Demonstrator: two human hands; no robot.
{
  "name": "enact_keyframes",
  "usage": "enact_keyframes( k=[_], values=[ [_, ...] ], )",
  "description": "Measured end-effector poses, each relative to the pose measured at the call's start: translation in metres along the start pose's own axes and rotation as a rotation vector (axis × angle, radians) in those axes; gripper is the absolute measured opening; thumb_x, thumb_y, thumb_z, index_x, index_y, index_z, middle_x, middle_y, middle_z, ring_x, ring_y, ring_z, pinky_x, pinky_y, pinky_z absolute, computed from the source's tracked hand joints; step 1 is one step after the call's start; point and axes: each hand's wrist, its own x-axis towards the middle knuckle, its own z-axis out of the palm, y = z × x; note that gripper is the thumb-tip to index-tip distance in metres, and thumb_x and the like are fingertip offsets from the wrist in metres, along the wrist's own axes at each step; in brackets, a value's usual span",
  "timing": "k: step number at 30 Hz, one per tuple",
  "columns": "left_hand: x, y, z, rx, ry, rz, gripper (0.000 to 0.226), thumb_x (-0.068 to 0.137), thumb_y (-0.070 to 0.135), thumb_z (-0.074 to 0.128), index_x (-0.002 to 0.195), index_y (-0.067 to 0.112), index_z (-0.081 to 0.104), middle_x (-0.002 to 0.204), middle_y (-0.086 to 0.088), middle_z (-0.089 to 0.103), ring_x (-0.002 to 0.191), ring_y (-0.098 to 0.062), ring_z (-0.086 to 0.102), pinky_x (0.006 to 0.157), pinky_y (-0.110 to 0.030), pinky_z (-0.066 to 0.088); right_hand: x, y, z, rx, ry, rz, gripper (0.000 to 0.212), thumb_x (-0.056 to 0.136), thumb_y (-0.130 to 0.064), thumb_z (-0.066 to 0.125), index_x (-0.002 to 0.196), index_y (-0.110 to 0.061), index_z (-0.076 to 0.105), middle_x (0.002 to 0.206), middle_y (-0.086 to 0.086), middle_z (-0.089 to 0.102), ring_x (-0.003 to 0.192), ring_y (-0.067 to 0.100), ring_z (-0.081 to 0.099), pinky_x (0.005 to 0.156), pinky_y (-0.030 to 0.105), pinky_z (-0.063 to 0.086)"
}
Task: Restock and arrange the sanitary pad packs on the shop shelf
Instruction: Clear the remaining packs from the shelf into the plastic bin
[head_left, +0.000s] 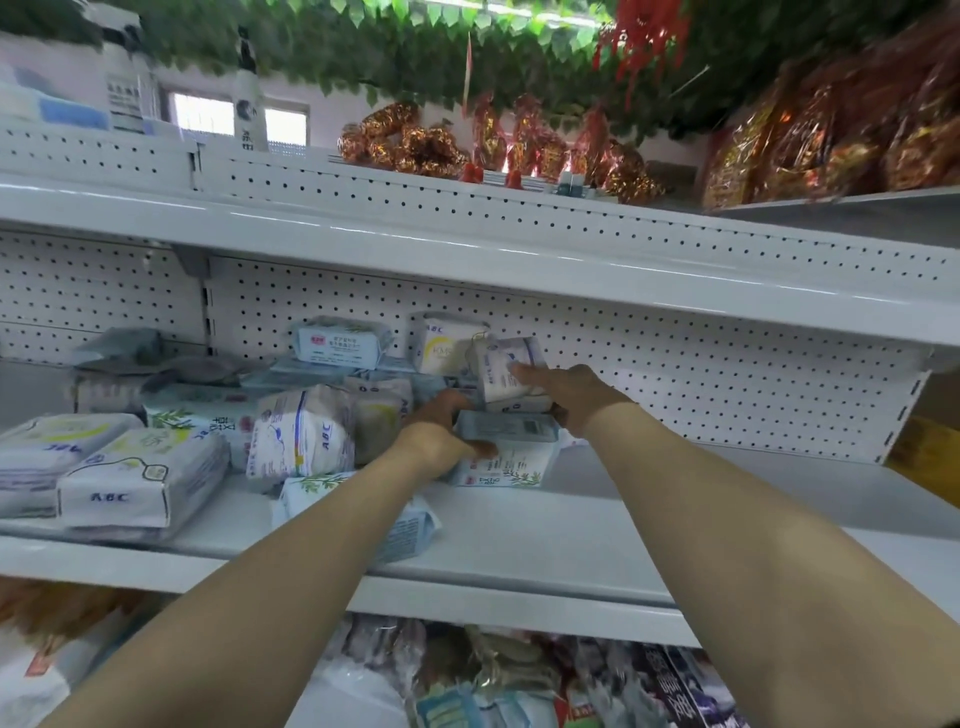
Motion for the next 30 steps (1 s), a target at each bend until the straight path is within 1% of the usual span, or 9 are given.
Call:
enact_keyframes(
  k=[3, 7, 11, 15, 19, 23, 25, 28, 30],
  values=[
    [-0.01, 0.01, 0.0, 0.065, 0.023, 0.033, 0.066, 0.074, 0.03, 0.088, 0.128, 0.02, 0.05, 0.118, 0.002, 0.058, 0.102, -0.018, 0.054, 0.085, -0.026, 0.047, -0.015, 0.008, -0.008, 0.166, 0.068, -0.018, 0.145, 0.015, -0.073, 0.092, 0.135, -0.001, 0.055, 0.126, 0.014, 0.067, 0.111, 0.031, 0.067, 0.098, 0.045, 0.055],
    [-0.028, 0.029, 0.003, 0.092, 0.072, 0.071, 0.063, 0.074, 0.036, 0.087, 0.123, 0.019, 0.05, 0.118, -0.004, 0.06, 0.095, -0.021, 0.055, 0.072, -0.028, 0.046, -0.059, 0.002, -0.032, 0.267, 0.184, 0.018, 0.101, 0.054, -0.051, 0.096, 0.131, 0.0, 0.056, 0.109, 0.013, 0.07, 0.096, 0.023, 0.07, 0.091, 0.043, 0.059],
    [-0.062, 0.05, 0.011, 0.098, 0.112, 0.068, 0.07, 0.073, 0.04, 0.087, 0.129, 0.015, 0.052, 0.127, -0.007, 0.061, 0.103, -0.021, 0.056, 0.082, -0.027, 0.045, -0.092, 0.011, -0.062, 0.355, 0.186, 0.022, 0.117, 0.026, -0.055, 0.1, 0.123, -0.004, 0.063, 0.106, 0.012, 0.073, 0.098, 0.028, 0.07, 0.095, 0.043, 0.057],
    [-0.104, 0.061, 0.021, 0.0, 0.146, 0.035, 0.062, 0.073, 0.039, 0.088, 0.118, 0.014, 0.053, 0.128, -0.007, 0.061, 0.107, -0.023, 0.057, 0.083, -0.032, 0.047, -0.142, 0.022, -0.089, 0.375, 0.163, -0.04, 0.079, 0.059, -0.04, 0.097, 0.12, -0.004, 0.062, 0.112, 0.011, 0.072, 0.103, 0.027, 0.068, 0.099, 0.04, 0.054],
    [-0.152, 0.071, 0.026, -0.043, 0.192, -0.015, 0.083, 0.073, 0.047, 0.085, 0.137, 0.008, 0.05, 0.138, -0.009, 0.056, 0.123, -0.029, 0.055, 0.102, -0.04, 0.048, -0.196, 0.036, -0.112, 0.4, 0.13, -0.104, 0.036, 0.08, -0.027, 0.086, 0.099, -0.013, 0.059, 0.106, 0.006, 0.069, 0.105, 0.023, 0.065, 0.103, 0.034, 0.051],
    [-0.201, 0.073, 0.033, -0.049, 0.217, -0.15, 0.086, 0.068, 0.063, 0.081, 0.126, 0.005, 0.058, 0.121, -0.011, 0.067, 0.107, -0.031, 0.065, 0.092, -0.043, 0.055, -0.251, 0.052, -0.123, 0.379, 0.125, -0.121, 0.03, 0.081, -0.027, 0.085, 0.092, -0.014, 0.06, 0.102, 0.007, 0.071, 0.101, 0.024, 0.066, 0.093, 0.031, 0.052],
    [-0.226, 0.07, 0.037, -0.06, 0.229, -0.196, 0.084, 0.068, 0.068, 0.078, 0.116, 0.001, 0.06, 0.112, -0.012, 0.069, 0.099, -0.03, 0.067, 0.085, -0.039, 0.056, -0.275, 0.062, -0.125, 0.39, 0.121, -0.117, 0.032, 0.082, -0.027, 0.084, 0.089, -0.015, 0.055, 0.096, 0.003, 0.066, 0.106, 0.025, 0.065, 0.098, 0.033, 0.051],
    [-0.265, 0.063, 0.046, -0.205, 0.271, -0.222, 0.07, 0.069, 0.064, 0.08, 0.089, -0.001, 0.064, 0.093, -0.014, 0.074, 0.079, -0.027, 0.072, 0.076, -0.04, 0.06, -0.307, 0.081, -0.126, 0.388, 0.081, -0.109, 0.039, 0.082, -0.03, 0.084, 0.099, -0.01, 0.055, 0.096, 0.001, 0.063, 0.105, 0.023, 0.063, 0.101, 0.035, 0.05],
    [-0.291, 0.058, 0.052, -0.333, 0.301, -0.274, 0.067, 0.068, 0.062, 0.082, 0.088, 0.0, 0.068, 0.083, -0.012, 0.074, 0.07, -0.026, 0.074, 0.073, -0.044, 0.063, -0.325, 0.095, -0.123, 0.399, 0.041, -0.104, 0.046, 0.083, -0.03, 0.083, 0.112, -0.008, 0.055, 0.095, 0.0, 0.061, 0.101, 0.022, 0.061, 0.087, 0.031, 0.051]
  ],
)
